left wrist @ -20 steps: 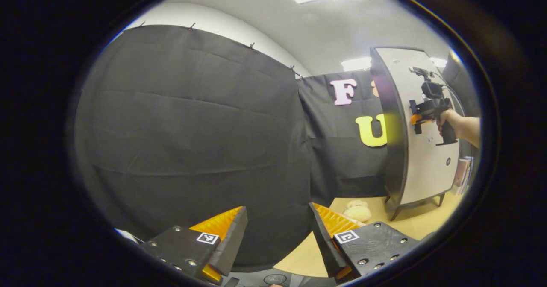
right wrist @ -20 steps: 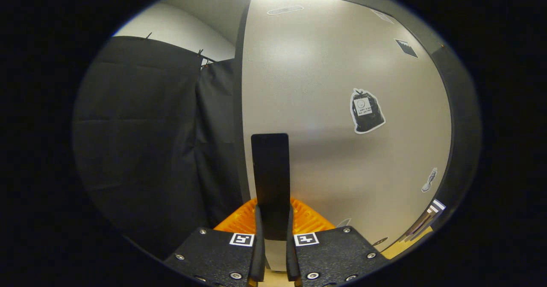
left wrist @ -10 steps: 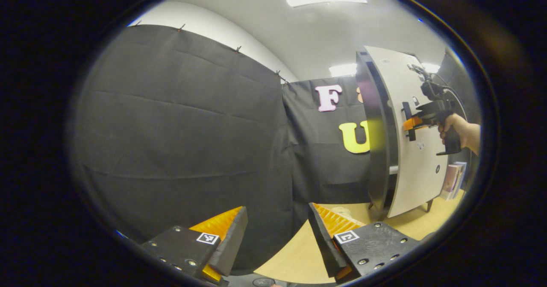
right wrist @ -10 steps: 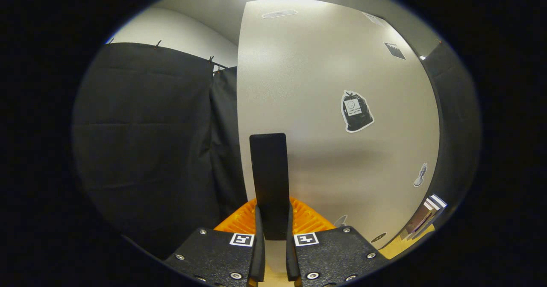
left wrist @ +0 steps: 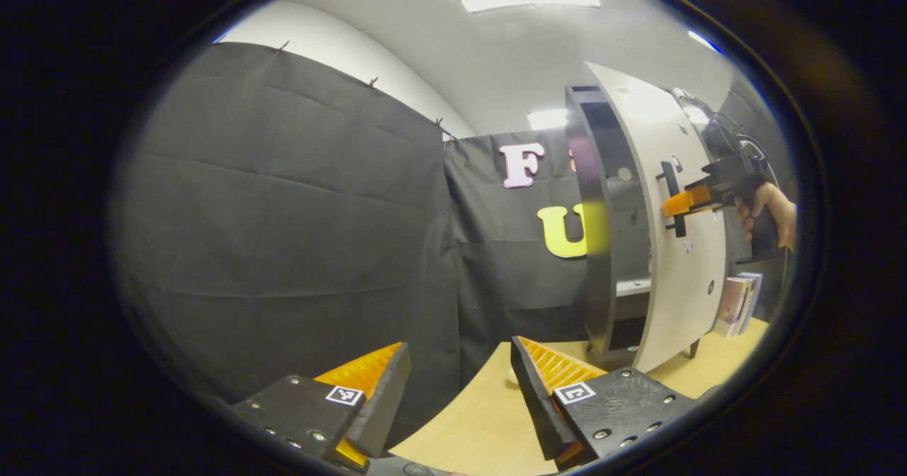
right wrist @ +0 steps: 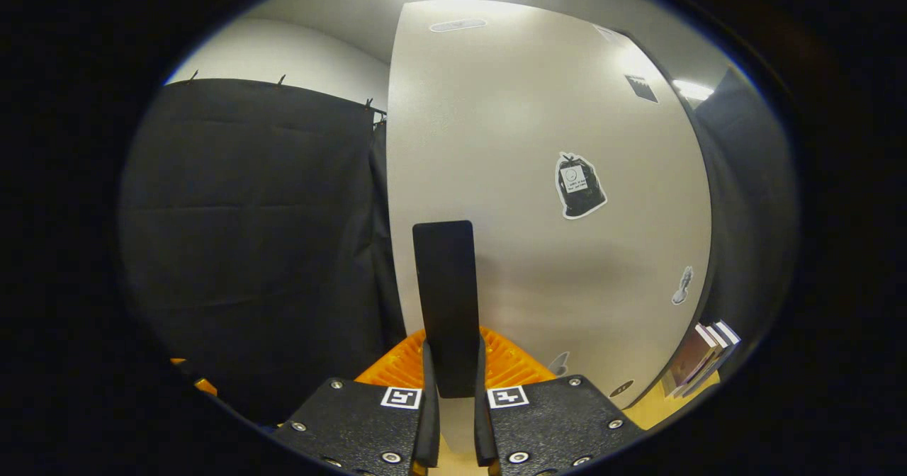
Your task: Open the cabinet door with the right hand, grasp the bottle in the cabinet with the left hand and place it on the coaster, then close the cabinet door with the right hand.
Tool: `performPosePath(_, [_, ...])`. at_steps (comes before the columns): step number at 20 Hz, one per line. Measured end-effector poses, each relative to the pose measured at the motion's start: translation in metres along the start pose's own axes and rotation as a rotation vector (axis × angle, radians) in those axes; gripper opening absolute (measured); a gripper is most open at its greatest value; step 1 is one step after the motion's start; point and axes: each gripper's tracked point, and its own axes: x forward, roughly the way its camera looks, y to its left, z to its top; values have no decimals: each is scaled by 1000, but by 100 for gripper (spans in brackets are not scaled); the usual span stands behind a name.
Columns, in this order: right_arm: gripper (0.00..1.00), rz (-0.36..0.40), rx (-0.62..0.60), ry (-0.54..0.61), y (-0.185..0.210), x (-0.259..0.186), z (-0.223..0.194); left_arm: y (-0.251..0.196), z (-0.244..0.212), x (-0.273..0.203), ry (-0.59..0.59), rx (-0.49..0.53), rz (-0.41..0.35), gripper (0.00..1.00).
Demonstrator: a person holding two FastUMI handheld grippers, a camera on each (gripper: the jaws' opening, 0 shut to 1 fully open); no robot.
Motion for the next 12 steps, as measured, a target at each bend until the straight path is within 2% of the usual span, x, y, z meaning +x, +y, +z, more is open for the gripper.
performPosePath(12, [20, 65, 3, 1, -10, -42, -1, -9, 23, -12, -6, -2, -81, 82])
